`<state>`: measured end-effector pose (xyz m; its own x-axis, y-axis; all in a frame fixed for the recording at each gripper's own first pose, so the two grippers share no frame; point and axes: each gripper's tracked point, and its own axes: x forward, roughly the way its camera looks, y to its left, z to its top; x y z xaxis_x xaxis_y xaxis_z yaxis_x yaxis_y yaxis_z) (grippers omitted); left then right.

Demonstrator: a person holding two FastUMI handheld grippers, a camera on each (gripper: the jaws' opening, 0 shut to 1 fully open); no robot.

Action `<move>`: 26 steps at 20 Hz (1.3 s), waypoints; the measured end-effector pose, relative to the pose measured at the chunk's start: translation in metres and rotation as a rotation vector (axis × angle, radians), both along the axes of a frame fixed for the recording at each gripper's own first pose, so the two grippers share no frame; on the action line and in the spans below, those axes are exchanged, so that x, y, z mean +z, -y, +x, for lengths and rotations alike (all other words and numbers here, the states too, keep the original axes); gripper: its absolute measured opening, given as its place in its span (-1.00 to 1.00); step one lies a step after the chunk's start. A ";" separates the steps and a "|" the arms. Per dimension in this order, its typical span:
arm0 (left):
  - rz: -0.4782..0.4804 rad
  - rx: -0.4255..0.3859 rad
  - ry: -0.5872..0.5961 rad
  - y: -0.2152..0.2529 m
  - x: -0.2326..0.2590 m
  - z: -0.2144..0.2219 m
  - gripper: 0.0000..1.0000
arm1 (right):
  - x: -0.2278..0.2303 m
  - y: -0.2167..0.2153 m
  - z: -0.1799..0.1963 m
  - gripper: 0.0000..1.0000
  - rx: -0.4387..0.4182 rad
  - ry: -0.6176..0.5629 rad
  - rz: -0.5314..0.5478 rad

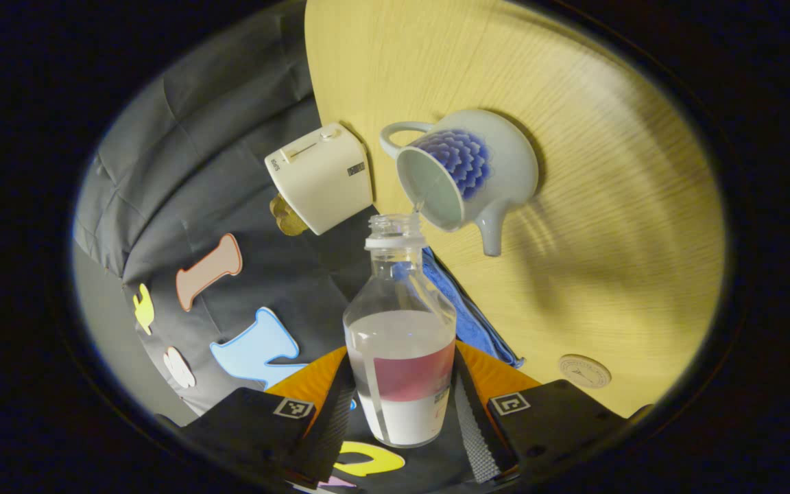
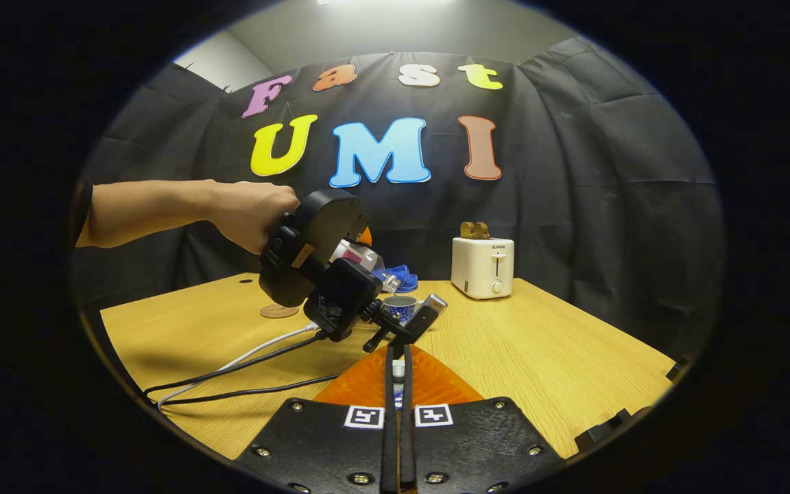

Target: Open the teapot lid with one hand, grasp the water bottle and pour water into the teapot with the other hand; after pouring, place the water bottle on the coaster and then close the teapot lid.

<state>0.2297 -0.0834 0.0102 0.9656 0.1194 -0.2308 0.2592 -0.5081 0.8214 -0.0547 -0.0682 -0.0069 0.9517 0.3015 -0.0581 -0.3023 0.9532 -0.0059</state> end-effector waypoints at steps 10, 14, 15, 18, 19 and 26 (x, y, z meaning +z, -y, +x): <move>0.067 -0.024 0.011 0.001 0.008 0.004 0.70 | 0.001 0.003 0.001 -0.96 -0.004 0.003 0.001; 0.072 -0.033 0.012 0.002 0.008 0.004 0.71 | 0.003 0.003 0.000 -0.96 -0.007 0.009 0.000; 0.071 -0.035 0.011 0.002 0.007 0.005 0.71 | 0.003 0.003 0.000 -0.96 -0.007 0.009 0.000; 0.066 -0.033 0.007 0.002 0.007 0.005 0.72 | 0.001 0.003 0.000 -0.96 -0.007 0.006 -0.005; 0.065 -0.032 0.004 0.001 0.006 0.005 0.70 | 0.001 0.003 0.000 -0.96 -0.007 0.003 -0.006; -0.095 -0.035 -0.053 -0.003 -0.025 0.008 0.72 | 0.000 0.004 0.005 -0.96 -0.015 -0.006 -0.010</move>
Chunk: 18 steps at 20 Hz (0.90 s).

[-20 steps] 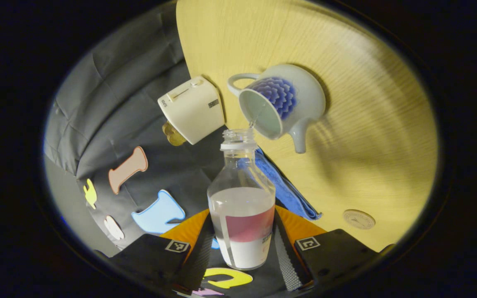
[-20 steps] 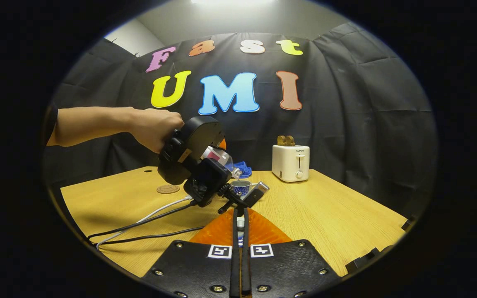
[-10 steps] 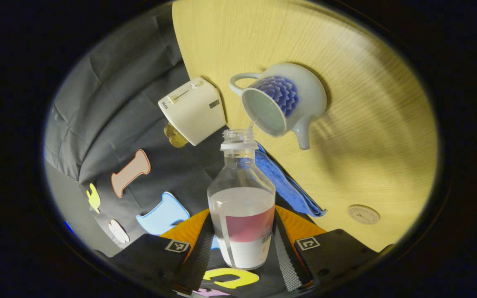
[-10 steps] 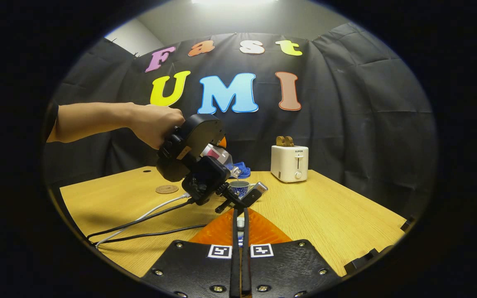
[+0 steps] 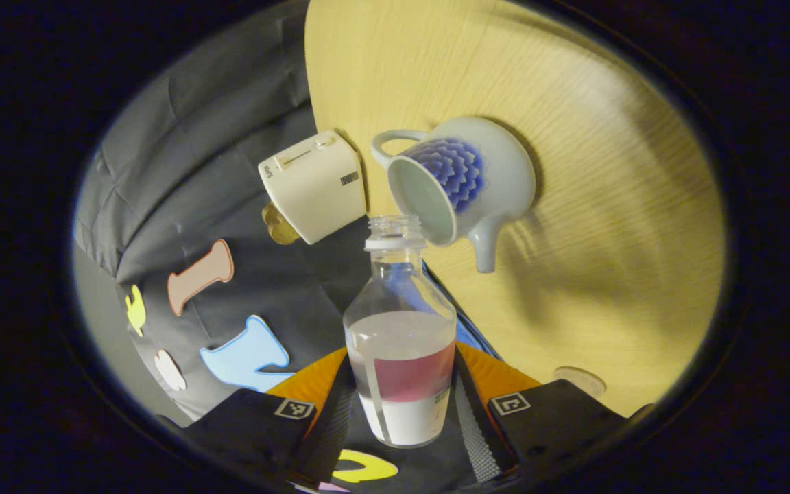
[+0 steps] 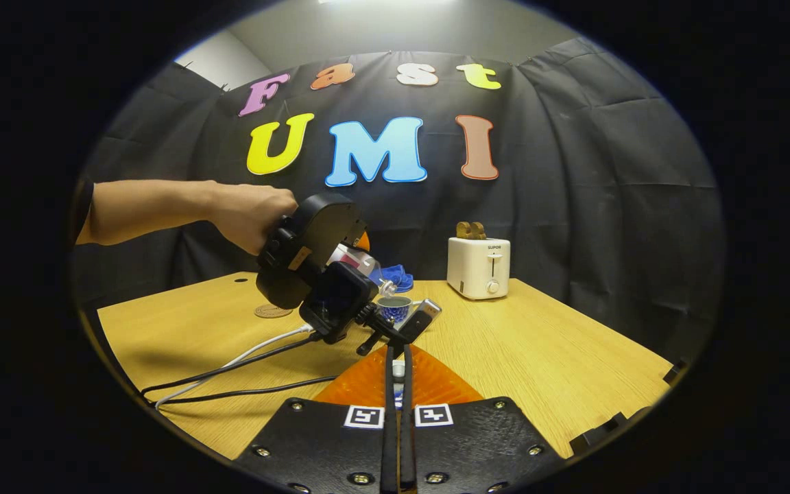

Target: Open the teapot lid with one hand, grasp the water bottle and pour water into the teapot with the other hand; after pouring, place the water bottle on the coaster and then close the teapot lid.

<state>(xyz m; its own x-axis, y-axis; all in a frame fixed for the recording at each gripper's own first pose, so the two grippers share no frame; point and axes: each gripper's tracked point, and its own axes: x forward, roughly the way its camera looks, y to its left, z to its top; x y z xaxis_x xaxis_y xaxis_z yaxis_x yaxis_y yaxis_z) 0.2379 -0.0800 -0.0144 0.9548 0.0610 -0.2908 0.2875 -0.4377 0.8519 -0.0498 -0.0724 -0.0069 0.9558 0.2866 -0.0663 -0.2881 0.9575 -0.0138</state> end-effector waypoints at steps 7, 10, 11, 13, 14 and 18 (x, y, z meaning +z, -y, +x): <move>-0.369 0.005 0.015 -0.006 -0.008 -0.007 0.72 | 0.015 -0.001 -0.002 -0.96 -0.009 0.034 0.008; -0.576 0.058 0.029 -0.029 -0.006 -0.011 0.72 | 0.026 -0.006 -0.004 -0.96 -0.005 0.067 0.005; -0.660 0.081 0.038 -0.040 -0.007 -0.012 0.72 | 0.029 -0.008 -0.003 -0.96 0.000 0.074 0.001; -0.819 0.139 0.047 -0.062 -0.009 -0.021 0.72 | 0.032 -0.016 0.003 -0.96 0.017 0.075 0.002; -0.893 0.165 0.061 -0.071 -0.008 -0.021 0.72 | 0.033 -0.020 0.008 -0.96 0.024 0.074 0.003; -1.183 0.217 0.138 -0.097 0.008 -0.028 0.72 | 0.041 -0.038 0.034 -0.96 0.040 0.077 0.009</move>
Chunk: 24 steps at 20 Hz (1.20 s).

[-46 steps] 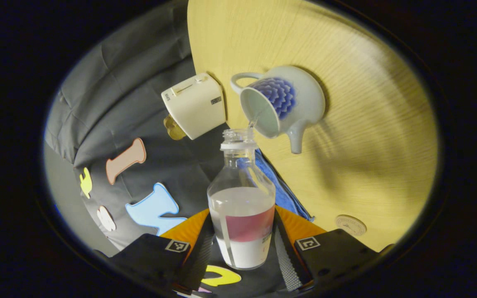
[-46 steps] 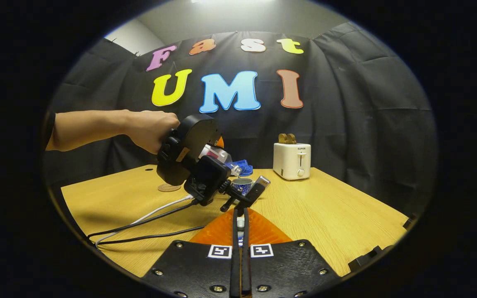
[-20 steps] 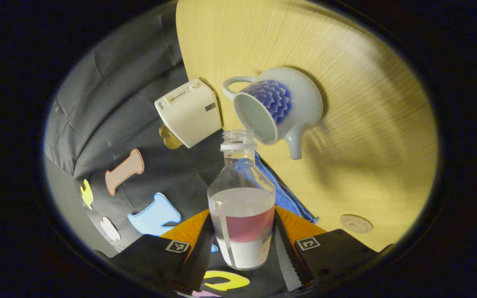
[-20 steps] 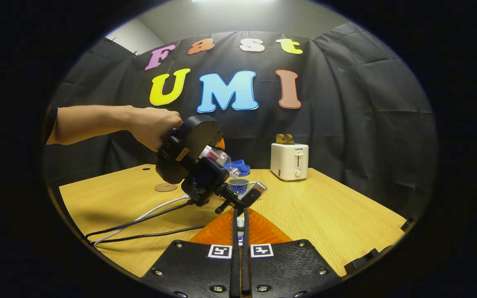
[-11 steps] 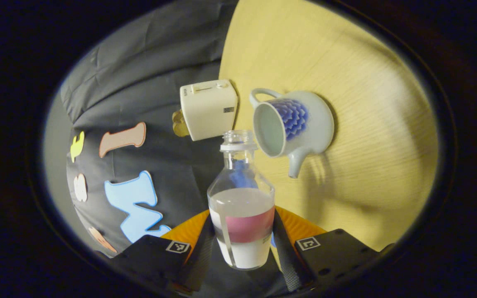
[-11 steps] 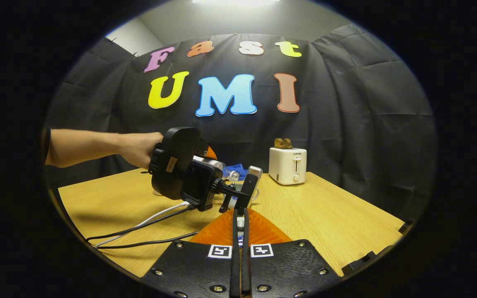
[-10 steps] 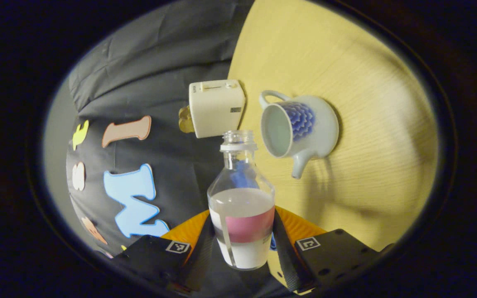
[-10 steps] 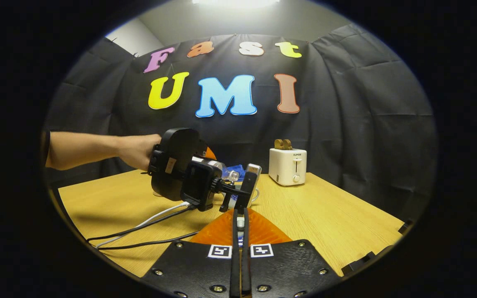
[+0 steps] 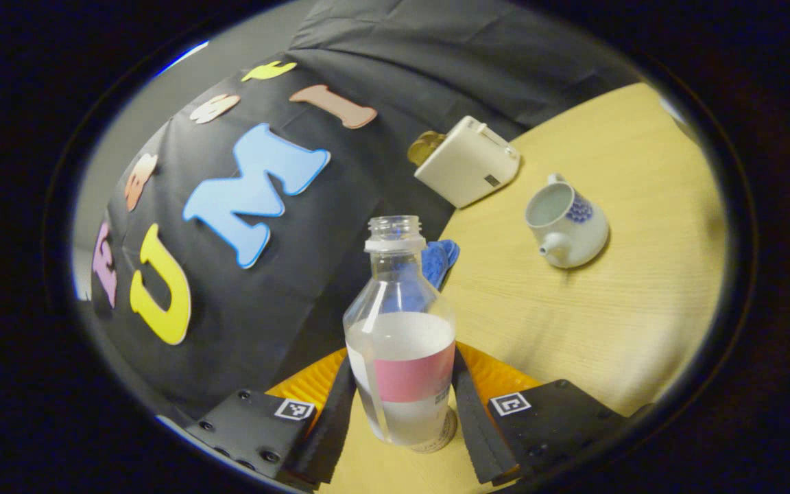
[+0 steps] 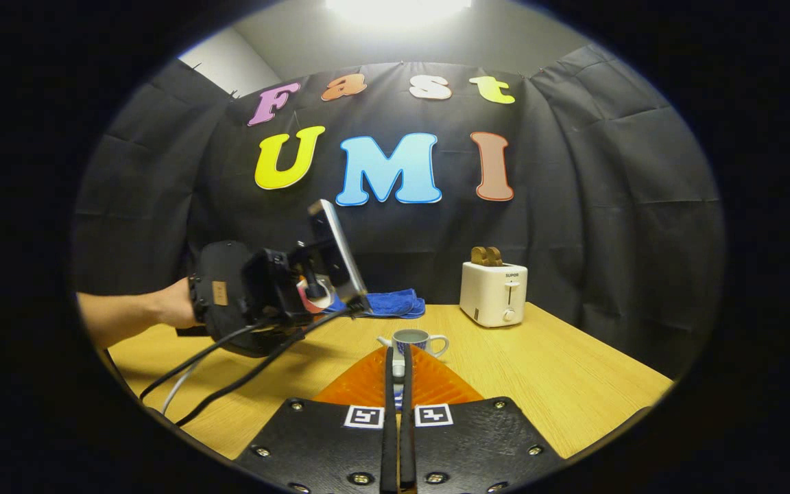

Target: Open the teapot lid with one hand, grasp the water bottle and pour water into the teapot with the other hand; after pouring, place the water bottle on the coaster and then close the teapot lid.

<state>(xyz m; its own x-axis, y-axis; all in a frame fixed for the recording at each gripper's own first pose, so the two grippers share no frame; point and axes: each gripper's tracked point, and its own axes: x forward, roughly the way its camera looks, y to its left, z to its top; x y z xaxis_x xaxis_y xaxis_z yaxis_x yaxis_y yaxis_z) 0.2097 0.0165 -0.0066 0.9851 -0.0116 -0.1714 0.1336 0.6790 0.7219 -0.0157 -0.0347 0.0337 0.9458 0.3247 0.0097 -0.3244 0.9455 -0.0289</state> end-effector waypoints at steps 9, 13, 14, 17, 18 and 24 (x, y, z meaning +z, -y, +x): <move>-0.542 0.113 0.183 -0.070 0.051 0.017 0.71 | -0.005 -0.029 0.036 -0.96 0.020 -0.018 -0.020; -0.714 0.128 0.222 -0.094 0.047 0.019 0.69 | -0.009 -0.033 0.040 -0.96 0.033 -0.035 -0.010; -0.732 0.135 0.224 -0.099 0.045 0.023 0.69 | -0.010 -0.033 0.041 -0.96 0.035 -0.033 -0.012; -0.756 0.139 0.233 -0.105 0.037 0.039 0.69 | -0.010 -0.030 0.043 -0.96 0.029 -0.028 -0.020; -0.768 0.136 0.225 -0.104 0.035 0.046 0.69 | -0.011 -0.029 0.044 -0.96 0.026 -0.033 -0.018; -0.808 0.171 0.159 -0.111 0.006 0.061 0.69 | -0.011 -0.022 0.047 -0.96 0.015 -0.038 -0.008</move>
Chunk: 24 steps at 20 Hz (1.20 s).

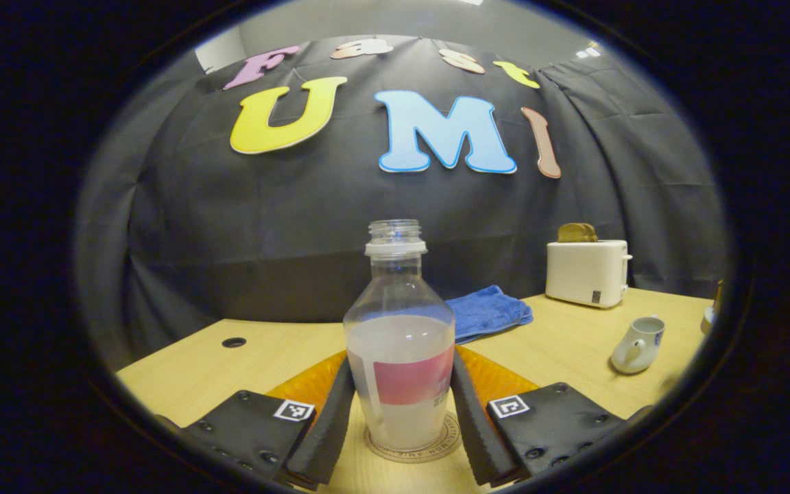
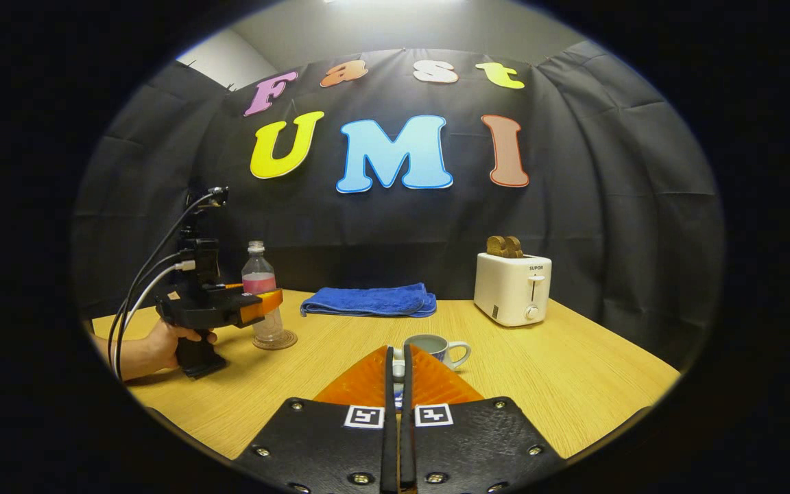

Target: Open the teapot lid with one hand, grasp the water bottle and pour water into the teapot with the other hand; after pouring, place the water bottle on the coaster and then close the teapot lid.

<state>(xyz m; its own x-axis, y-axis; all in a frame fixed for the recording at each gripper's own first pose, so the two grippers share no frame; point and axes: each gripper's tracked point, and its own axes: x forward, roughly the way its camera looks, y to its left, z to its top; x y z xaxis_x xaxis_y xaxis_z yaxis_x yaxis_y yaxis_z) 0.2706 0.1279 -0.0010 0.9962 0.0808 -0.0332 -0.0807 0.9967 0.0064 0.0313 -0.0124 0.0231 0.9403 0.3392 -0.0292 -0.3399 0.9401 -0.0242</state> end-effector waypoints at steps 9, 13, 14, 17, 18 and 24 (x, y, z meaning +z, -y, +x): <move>0.022 -0.017 -0.005 0.002 -0.003 0.006 0.69 | -0.001 -0.001 -0.001 -0.96 -0.002 -0.004 -0.001; 0.015 -0.011 -0.020 0.004 -0.006 0.003 0.84 | 0.001 -0.003 -0.002 -0.96 0.001 0.001 -0.004; 0.013 0.003 -0.016 0.000 -0.004 0.001 0.89 | 0.001 -0.003 -0.003 -0.96 0.003 0.003 -0.004; 0.007 0.007 -0.012 0.003 -0.001 -0.005 1.00 | 0.002 -0.003 -0.005 -0.96 0.005 0.006 -0.006; 0.013 0.010 -0.013 0.002 0.000 -0.006 1.00 | 0.002 -0.003 -0.005 -0.96 0.005 0.009 -0.008; 0.014 0.018 -0.028 0.006 -0.001 -0.020 1.00 | 0.006 -0.001 -0.012 -0.96 0.003 0.017 -0.003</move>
<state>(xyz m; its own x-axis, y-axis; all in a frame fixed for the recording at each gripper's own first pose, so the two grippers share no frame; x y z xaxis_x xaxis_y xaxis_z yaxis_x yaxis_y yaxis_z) 0.2506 0.1222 -0.0015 0.9932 0.0993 -0.0602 -0.0981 0.9949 0.0228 0.0189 -0.0119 0.0293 0.9394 0.3424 -0.0147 -0.3427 0.9389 -0.0331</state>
